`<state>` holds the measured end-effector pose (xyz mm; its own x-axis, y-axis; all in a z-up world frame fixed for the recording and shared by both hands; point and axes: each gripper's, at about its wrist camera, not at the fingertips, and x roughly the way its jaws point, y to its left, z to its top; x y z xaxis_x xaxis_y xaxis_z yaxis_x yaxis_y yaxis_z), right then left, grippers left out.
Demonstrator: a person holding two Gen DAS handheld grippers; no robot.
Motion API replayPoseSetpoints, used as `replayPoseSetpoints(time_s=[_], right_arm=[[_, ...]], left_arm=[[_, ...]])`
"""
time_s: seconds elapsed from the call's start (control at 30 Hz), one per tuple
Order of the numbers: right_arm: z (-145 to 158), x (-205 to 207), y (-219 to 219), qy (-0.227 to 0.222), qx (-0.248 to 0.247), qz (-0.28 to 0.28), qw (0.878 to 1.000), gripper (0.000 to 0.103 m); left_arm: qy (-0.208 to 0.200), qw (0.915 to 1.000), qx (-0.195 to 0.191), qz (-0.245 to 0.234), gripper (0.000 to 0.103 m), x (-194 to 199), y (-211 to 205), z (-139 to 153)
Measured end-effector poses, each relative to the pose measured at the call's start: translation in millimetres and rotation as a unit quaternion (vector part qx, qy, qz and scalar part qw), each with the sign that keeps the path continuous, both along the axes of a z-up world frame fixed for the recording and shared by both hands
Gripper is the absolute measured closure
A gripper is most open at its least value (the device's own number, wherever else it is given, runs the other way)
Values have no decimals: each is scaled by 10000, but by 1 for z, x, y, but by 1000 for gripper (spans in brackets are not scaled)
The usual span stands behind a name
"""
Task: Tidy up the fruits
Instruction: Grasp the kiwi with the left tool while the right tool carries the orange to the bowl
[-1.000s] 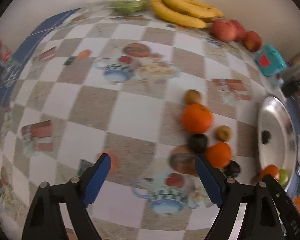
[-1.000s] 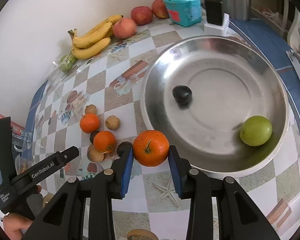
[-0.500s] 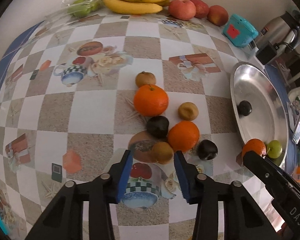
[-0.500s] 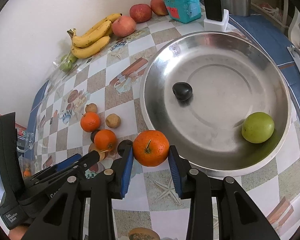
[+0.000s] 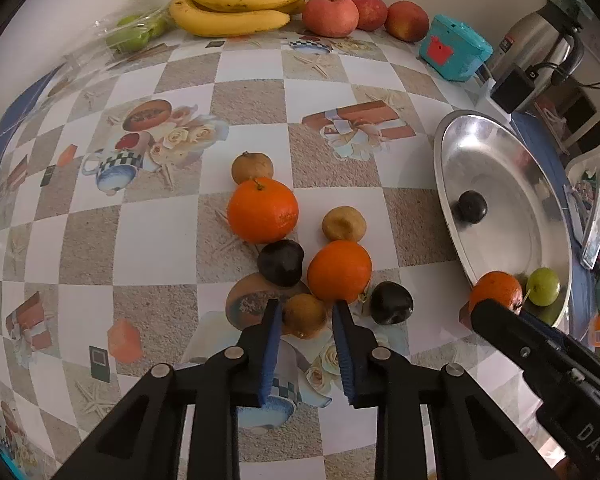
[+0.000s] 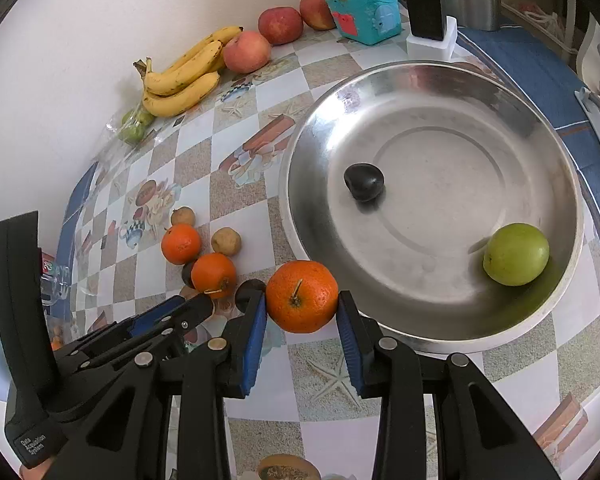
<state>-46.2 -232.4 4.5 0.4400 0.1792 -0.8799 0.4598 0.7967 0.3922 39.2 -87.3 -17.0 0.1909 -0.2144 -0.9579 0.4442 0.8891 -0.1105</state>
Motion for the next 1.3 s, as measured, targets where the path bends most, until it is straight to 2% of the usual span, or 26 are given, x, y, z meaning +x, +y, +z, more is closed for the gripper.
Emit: replayPoseSetpoints(time_s=[0.3, 0.77, 1.03, 1.3], right_arm=[[2, -2, -4, -71, 78, -49, 9999, 66], [6, -5, -11, -158, 134, -118, 9997, 66], [11, -6, -16, -238, 80, -149, 9996, 66], [10, -11, -28, -201, -49, -362, 9991, 66]], left_arm=[[-37, 10000, -22, 84, 78, -1, 6, 4], [-480, 9939, -370, 919, 78, 7, 44, 33], [-675, 9923, -435, 945, 78, 6, 38, 41], [-658, 9936, -412, 823, 78, 4, 21, 43]])
